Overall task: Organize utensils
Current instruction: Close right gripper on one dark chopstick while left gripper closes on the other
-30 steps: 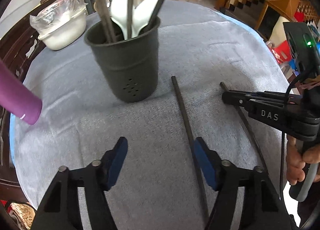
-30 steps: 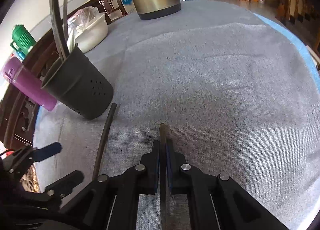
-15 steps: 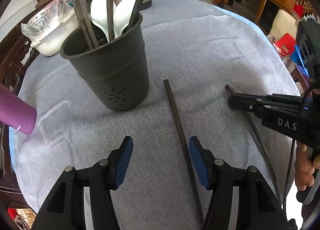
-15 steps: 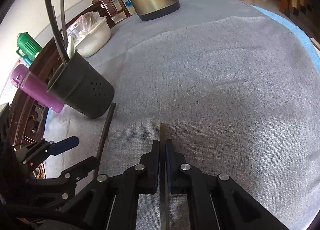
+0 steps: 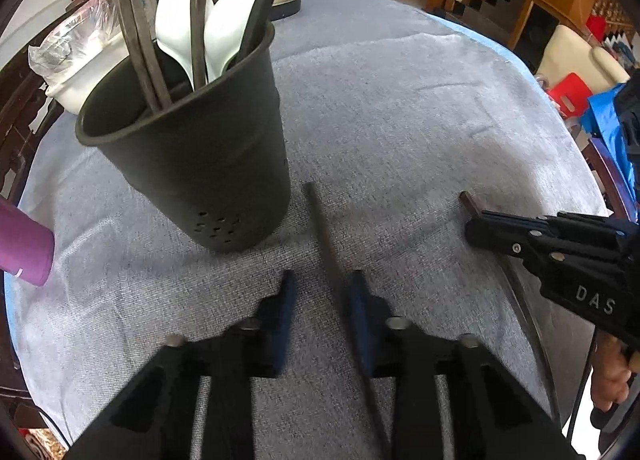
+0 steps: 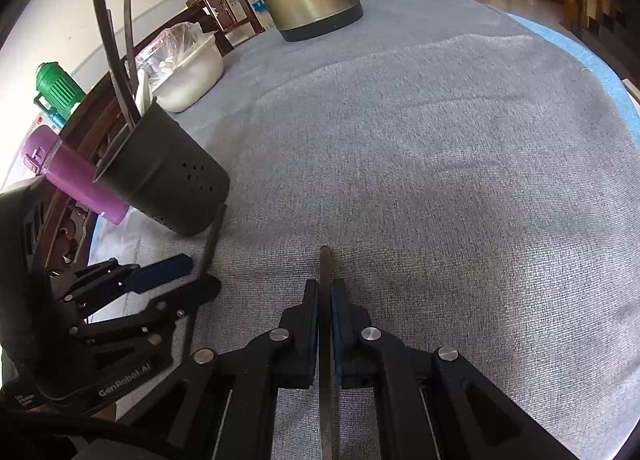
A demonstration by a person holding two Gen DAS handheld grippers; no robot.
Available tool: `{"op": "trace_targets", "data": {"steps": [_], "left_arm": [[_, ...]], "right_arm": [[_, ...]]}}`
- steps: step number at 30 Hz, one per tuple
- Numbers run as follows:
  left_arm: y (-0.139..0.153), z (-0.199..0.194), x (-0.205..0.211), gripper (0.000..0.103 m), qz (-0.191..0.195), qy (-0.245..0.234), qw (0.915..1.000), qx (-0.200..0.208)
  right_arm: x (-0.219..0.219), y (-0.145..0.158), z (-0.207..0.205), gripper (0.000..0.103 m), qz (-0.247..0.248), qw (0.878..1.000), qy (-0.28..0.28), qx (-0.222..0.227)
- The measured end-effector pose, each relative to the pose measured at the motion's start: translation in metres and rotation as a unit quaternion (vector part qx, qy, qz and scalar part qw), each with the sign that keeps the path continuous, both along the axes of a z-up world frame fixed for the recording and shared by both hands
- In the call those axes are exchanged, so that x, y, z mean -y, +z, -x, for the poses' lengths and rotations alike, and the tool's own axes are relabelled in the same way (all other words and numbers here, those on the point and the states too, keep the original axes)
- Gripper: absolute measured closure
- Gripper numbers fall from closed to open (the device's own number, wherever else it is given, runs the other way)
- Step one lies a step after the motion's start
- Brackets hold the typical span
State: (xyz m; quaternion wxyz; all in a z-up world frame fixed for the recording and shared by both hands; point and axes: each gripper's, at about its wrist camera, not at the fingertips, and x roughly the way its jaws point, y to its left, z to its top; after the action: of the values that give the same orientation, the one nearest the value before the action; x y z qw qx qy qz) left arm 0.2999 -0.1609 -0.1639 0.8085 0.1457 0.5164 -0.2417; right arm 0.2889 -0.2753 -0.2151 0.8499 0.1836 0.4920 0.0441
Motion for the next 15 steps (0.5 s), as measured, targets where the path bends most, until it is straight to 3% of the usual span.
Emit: {"op": "trace_targets", "data": {"steps": [3, 15], "left_arm": [[0.000, 0.002, -0.012, 0.094, 0.017, 0.002, 0.9998, -0.010], [-0.004, 0.026, -0.073, 0.096, 0.053, 0.021, 0.9961, -0.067]], "right_arm": [[0.000, 0.000, 0.000, 0.096, 0.001, 1.000, 0.000, 0.000], [-0.001, 0.000, 0.000, 0.096, 0.003, 1.000, 0.000, 0.001]]}}
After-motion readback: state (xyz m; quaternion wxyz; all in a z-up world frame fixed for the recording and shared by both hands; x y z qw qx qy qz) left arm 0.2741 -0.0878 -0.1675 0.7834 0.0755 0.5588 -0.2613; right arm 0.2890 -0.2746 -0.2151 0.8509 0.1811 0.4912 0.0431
